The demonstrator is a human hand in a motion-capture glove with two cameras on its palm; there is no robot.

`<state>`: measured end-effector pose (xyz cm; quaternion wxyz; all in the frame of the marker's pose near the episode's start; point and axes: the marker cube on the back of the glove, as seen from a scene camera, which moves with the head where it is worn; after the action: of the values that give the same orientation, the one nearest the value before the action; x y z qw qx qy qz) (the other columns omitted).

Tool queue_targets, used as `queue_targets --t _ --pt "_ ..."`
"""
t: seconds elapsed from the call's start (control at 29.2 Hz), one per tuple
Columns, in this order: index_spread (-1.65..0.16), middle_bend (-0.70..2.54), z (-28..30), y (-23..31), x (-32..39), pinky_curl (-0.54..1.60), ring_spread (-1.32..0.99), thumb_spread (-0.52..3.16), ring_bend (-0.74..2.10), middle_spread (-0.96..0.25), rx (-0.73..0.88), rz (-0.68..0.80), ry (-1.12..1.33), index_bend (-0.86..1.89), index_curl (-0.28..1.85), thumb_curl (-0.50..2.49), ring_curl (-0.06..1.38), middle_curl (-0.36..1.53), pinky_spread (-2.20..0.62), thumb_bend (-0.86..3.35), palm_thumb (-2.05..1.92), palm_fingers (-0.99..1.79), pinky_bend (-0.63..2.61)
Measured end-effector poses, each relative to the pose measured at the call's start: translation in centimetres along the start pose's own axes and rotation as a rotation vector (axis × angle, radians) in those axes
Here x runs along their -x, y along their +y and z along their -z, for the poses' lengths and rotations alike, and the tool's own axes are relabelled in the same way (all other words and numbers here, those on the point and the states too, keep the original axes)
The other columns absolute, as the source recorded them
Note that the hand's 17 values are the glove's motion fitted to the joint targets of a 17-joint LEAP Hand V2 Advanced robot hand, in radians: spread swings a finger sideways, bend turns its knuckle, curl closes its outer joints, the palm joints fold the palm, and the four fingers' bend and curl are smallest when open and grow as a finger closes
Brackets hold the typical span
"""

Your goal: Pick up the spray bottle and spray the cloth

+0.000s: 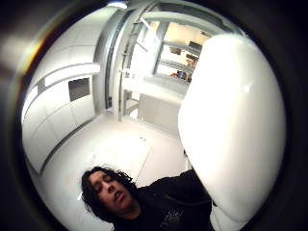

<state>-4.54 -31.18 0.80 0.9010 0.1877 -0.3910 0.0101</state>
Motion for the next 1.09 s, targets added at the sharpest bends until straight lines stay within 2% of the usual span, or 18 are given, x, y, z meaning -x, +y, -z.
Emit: queue_targets --t 0.14,0.62,0.79,0.92,1.09 --pt "-0.27 0.51 -1.7 -0.1 -2.0 0.44 -0.2 0.39 0.71 -0.17 -0.055 0.005 -0.06 0.17 0.58 0.84 0.51 0.56 -0.26 -0.02 1.03 1.28 0.49" --pt "-0.27 0.51 -3.9 0.6 -5.5 0.45 -0.2 0.4 0.72 -0.16 -0.069 -0.019 -0.066 0.16 0.57 0.85 0.51 0.56 -0.27 -0.02 1.03 1.27 0.5" --pt "-0.27 0.51 -3.7 -2.6 -5.8 0.45 -0.2 0.4 0.72 -0.17 -0.143 0.019 -0.054 0.16 0.57 0.85 0.51 0.56 -0.27 -0.02 1.04 1.27 0.51" --pt "-0.27 0.51 -4.1 0.5 -5.7 0.45 -0.2 0.41 0.73 -0.17 -0.107 0.017 -0.044 0.16 0.57 0.85 0.51 0.56 -0.27 -0.03 1.03 1.27 0.51" --pt "-0.27 0.51 -4.2 1.0 -5.6 0.45 -0.2 0.42 0.74 -0.18 -0.101 0.022 -0.046 0.15 0.56 0.85 0.51 0.56 -0.27 -0.03 1.02 1.28 0.51"
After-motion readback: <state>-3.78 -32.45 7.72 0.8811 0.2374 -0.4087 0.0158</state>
